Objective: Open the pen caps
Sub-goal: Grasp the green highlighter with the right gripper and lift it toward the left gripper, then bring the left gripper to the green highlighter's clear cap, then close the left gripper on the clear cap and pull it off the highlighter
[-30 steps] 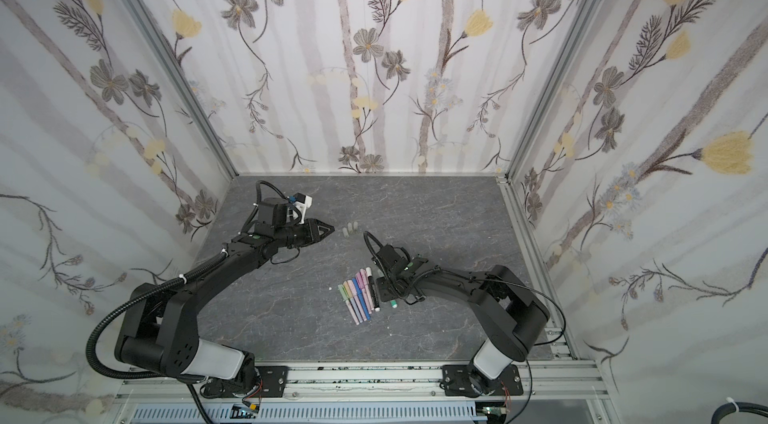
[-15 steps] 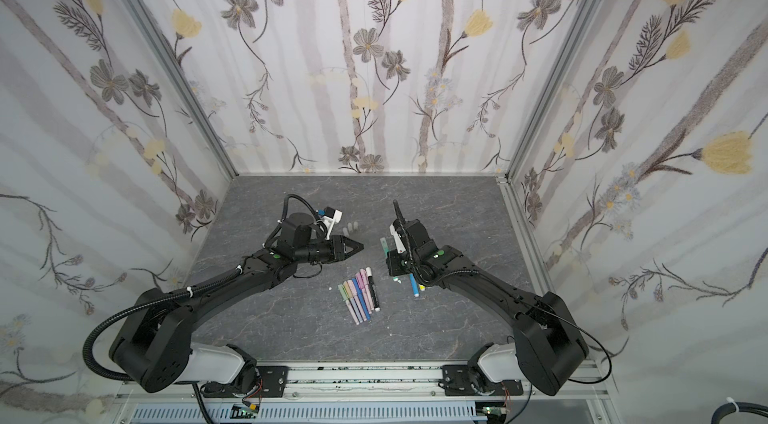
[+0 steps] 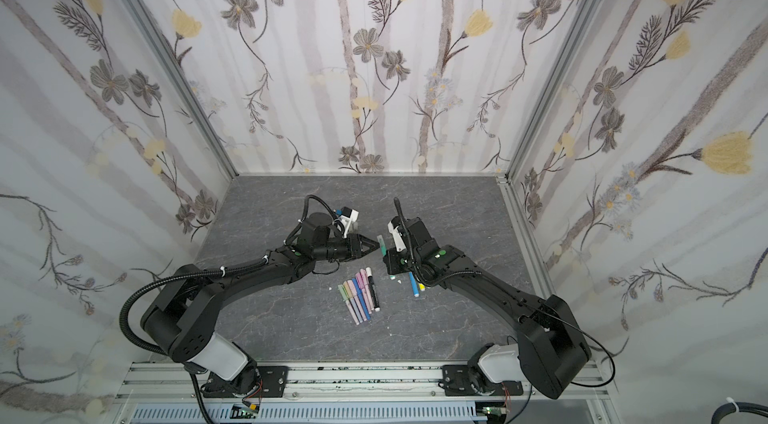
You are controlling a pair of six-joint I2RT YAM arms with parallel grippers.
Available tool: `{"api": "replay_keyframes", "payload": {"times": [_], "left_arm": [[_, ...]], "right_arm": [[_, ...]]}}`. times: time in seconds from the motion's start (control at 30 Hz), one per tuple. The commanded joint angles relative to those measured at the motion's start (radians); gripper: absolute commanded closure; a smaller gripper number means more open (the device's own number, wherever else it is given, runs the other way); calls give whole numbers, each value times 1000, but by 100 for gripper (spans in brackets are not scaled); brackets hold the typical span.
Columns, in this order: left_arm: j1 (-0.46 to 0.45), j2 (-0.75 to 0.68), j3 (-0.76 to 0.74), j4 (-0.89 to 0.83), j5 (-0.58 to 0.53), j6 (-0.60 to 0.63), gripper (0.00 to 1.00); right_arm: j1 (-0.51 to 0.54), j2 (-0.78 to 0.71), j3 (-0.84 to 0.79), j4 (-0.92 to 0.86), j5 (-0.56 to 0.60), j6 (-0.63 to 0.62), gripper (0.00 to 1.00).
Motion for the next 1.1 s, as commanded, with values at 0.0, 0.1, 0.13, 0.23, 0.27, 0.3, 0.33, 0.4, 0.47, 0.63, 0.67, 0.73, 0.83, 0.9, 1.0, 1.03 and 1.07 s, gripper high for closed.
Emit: {"api": "replay_keyframes", "payload": {"times": [0.0,0.1,0.13,0.23,0.27,0.3,0.33,0.4,0.47,0.63,0.67,0.73,0.83,0.9,1.0,1.03,1.07], "left_arm": [[1,26,33,54,-5,-10,67],[-1,53,53,55,-3,-8,67],[0,60,58,55,-2,-7,67],[0,83,68,59,3,-6,68],[-1,88,69,60,3,-5,69],[-1,94,69,61,3,-6,70],[-2,98,69,62,3,-7,70],[-2,104,71,66,3,-7,72],[-1,109,72,71,4,-10,73],[-1,124,88,76,12,-15,78],[-1,128,89,78,14,-16,79],[-2,131,95,84,16,-21,84],[-2,136,98,93,26,-28,90],[-2,136,98,97,29,-30,95],[-1,139,100,98,36,-34,100],[-1,139,100,99,38,-35,100],[-1,141,100,98,41,-35,100]], "right_arm": [[0,2,7,27,-11,7,98],[1,7,12,32,-15,7,98],[-1,8,12,34,-16,8,98],[0,11,12,38,-17,8,98],[0,12,12,40,-17,7,98],[-1,14,12,41,-17,8,98],[0,14,12,43,-18,9,98],[0,17,9,45,-20,8,98],[-2,20,9,47,-21,8,98],[-1,25,8,52,-23,7,98],[-1,27,8,52,-22,8,98],[-1,28,7,53,-21,8,98],[0,27,3,55,-18,8,98],[-1,28,0,56,-18,7,98],[-1,31,-7,63,-19,9,91],[0,32,-9,68,-20,12,86],[0,35,-10,68,-19,12,83]]}}
